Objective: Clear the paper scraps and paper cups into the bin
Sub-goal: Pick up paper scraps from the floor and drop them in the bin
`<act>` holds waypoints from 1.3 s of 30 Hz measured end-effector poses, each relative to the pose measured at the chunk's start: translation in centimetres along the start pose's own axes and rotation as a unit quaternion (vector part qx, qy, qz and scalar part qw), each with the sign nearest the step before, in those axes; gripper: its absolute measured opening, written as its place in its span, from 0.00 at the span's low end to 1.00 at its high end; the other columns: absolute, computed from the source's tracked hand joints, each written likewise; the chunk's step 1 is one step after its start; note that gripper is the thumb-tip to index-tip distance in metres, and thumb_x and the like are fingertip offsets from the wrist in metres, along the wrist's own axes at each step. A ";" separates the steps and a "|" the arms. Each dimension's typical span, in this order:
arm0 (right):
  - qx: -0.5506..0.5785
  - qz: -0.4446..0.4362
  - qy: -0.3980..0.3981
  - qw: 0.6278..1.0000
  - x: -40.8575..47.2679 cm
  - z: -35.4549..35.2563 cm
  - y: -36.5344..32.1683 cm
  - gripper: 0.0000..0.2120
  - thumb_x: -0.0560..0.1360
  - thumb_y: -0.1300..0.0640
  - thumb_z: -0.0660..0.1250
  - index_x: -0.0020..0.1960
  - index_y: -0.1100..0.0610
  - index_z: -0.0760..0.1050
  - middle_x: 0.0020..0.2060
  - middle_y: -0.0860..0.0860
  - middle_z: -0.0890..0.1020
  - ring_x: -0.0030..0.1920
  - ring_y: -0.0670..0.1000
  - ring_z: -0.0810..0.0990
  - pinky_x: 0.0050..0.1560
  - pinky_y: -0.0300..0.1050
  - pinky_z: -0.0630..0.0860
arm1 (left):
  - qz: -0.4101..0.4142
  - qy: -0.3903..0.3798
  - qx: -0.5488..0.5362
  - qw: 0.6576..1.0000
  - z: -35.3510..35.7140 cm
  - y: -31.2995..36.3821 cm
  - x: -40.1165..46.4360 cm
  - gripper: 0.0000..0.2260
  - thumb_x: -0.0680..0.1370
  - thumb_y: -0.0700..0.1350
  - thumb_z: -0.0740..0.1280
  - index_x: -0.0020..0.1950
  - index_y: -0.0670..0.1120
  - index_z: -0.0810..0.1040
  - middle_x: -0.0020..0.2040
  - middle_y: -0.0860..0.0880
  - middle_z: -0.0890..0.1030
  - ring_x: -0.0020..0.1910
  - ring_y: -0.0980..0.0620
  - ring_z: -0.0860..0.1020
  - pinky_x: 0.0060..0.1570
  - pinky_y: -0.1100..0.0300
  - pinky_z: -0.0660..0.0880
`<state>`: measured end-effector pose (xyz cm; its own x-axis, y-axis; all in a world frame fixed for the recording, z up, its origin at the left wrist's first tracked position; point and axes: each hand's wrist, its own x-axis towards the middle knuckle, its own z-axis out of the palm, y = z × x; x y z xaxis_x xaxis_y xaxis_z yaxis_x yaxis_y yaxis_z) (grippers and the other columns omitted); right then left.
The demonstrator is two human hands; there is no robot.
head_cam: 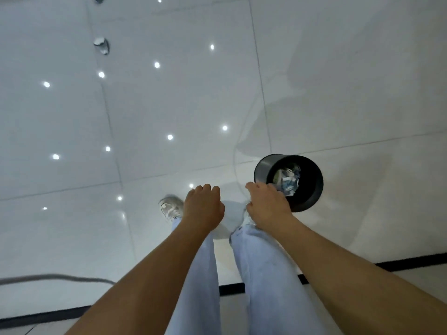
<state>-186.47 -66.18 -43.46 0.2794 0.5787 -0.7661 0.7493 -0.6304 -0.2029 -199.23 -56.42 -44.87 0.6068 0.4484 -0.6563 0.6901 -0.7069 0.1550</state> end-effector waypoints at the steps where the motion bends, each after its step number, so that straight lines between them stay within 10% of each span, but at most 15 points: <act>1: -0.006 -0.005 -0.003 1.000 0.6 -0.2 -1.6 0.19 0.78 0.57 0.58 0.69 0.54 0.64 0.62 0.54 0.72 0.62 0.57 0.70 0.54 0.51 0.70 | -0.012 0.005 -0.016 1.000 -0.1 -1.7 -0.4 0.09 0.78 0.47 0.57 0.53 0.44 0.72 0.51 0.46 0.76 0.52 0.46 0.74 0.47 0.58 0.65; 20: -0.040 -0.127 0.019 0.991 8.8 -7.1 -39.9 0.20 0.78 0.57 0.59 0.69 0.54 0.64 0.60 0.54 0.73 0.59 0.56 0.73 0.57 0.51 0.73 | -0.234 0.051 -0.151 0.959 -8.1 -37.9 -9.4 0.14 0.79 0.47 0.58 0.62 0.44 0.72 0.56 0.47 0.76 0.56 0.47 0.73 0.52 0.57 0.69; 39: -0.047 -0.093 -0.019 0.994 27.1 -21.9 -53.1 0.21 0.78 0.56 0.60 0.70 0.54 0.63 0.61 0.54 0.71 0.60 0.56 0.72 0.57 0.51 0.73 | -0.262 0.048 -0.249 0.931 -23.1 -54.2 5.1 0.14 0.79 0.48 0.57 0.62 0.45 0.72 0.56 0.47 0.75 0.55 0.48 0.73 0.51 0.57 0.69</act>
<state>-205.56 -5.71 -40.13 0.1090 0.6598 -0.7435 0.8394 -0.4617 -0.2867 -224.37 -3.17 -39.54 0.1506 0.7242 -0.6730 0.9843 -0.0466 0.1702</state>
